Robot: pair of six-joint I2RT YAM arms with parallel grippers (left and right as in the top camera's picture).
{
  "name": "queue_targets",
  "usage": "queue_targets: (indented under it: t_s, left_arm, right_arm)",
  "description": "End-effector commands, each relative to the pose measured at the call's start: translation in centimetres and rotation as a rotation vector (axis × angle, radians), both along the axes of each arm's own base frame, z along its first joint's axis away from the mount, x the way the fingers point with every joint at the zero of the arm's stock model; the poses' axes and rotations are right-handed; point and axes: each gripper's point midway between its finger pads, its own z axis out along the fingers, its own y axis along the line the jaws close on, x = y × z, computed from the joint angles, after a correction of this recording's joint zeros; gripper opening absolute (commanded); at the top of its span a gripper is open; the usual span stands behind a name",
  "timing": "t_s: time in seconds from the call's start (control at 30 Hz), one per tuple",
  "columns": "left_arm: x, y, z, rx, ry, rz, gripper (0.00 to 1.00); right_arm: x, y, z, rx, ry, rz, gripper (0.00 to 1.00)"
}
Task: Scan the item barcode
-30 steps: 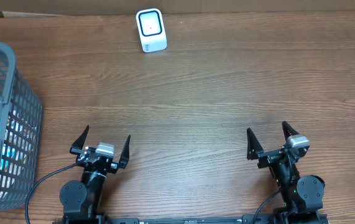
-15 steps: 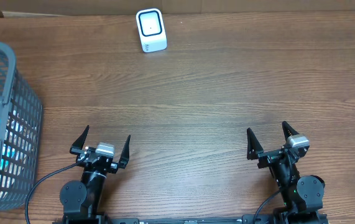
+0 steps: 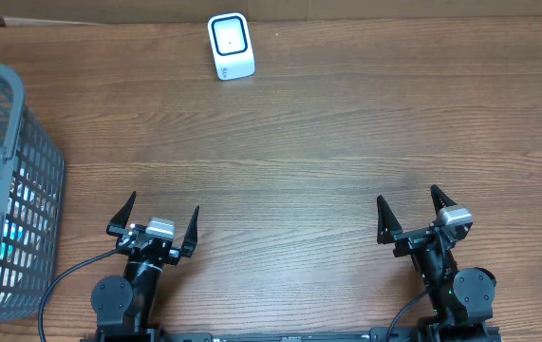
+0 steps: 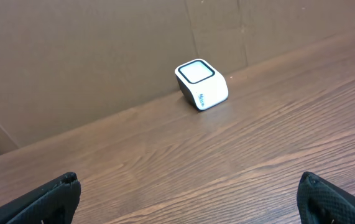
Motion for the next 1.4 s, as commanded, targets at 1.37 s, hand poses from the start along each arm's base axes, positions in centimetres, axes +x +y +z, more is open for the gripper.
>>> queue_targets:
  t_s: [1.37]
  left_arm:
    - [-0.63, -0.36, 0.65, -0.239, 0.083, -0.001, 1.0]
  right_arm:
    - [0.02, -0.11, -0.19, 0.003, -0.003, -0.005, 1.0]
